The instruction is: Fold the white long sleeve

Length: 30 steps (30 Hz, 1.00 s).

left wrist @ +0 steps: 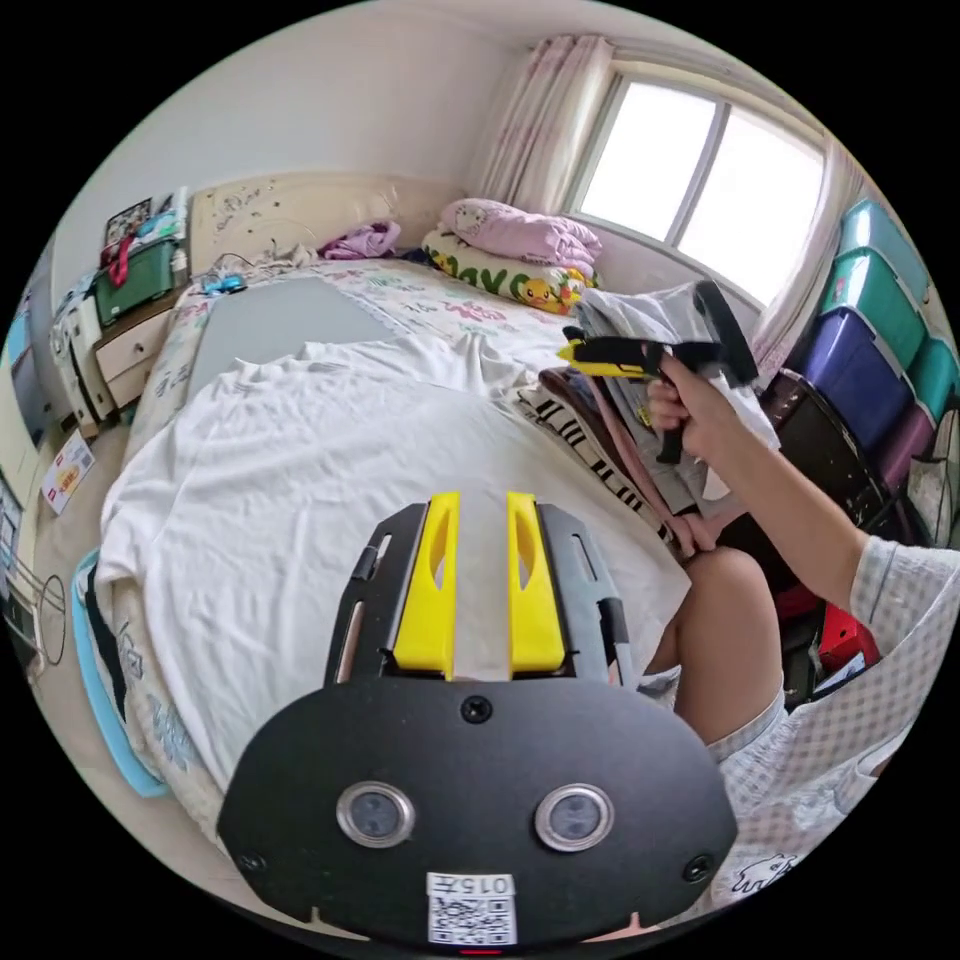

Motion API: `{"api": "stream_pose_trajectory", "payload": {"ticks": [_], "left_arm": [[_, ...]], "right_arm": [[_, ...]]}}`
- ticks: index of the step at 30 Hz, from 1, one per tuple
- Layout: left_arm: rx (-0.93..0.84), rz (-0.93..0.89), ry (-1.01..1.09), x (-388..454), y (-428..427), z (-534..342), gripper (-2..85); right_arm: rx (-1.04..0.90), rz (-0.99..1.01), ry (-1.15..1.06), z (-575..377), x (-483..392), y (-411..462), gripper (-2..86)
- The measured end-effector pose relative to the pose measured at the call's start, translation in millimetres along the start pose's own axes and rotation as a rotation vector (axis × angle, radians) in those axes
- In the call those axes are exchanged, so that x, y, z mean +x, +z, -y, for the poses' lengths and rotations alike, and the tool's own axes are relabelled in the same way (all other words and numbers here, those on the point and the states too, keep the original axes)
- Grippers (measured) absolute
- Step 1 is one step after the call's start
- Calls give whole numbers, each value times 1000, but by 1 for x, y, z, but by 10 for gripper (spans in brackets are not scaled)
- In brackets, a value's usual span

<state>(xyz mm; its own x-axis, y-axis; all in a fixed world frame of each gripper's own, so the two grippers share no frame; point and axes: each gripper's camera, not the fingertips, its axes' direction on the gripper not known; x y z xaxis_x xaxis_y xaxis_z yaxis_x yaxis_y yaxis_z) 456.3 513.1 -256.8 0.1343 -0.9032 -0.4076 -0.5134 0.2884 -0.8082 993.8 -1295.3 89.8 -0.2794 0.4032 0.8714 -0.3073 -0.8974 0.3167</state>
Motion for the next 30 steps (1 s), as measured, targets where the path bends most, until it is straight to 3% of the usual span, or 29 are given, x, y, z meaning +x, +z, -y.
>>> {"api": "stream_pose_trajectory", "payload": {"ticks": [5, 10, 15, 18, 21, 23, 27, 30], "left_arm": [[-186, 4, 67, -3, 87, 22, 77], [-286, -36, 35, -11, 121, 28, 70], [-311, -64, 47, -20, 127, 33, 69], [-309, -61, 48, -25, 129, 35, 68], [-299, -100, 5, -39, 131, 37, 67], [-292, -137, -29, -51, 132, 37, 66], [-276, -205, -99, -77, 131, 36, 62], [-266, -225, -109, -87, 127, 37, 62]], "right_arm": [[-86, -44, 325, 146, 63, 136, 126], [-85, -171, 479, 196, 106, 209, 97], [-7, -265, 366, 228, 93, 226, 28], [127, -245, 161, 229, 42, 212, 15], [145, -131, -276, 187, -56, 213, 17], [-69, 1, -590, 121, -122, 245, 26], [-265, 36, -569, 58, -109, 290, 67], [-175, 24, -434, 58, -55, 267, 77]]}}
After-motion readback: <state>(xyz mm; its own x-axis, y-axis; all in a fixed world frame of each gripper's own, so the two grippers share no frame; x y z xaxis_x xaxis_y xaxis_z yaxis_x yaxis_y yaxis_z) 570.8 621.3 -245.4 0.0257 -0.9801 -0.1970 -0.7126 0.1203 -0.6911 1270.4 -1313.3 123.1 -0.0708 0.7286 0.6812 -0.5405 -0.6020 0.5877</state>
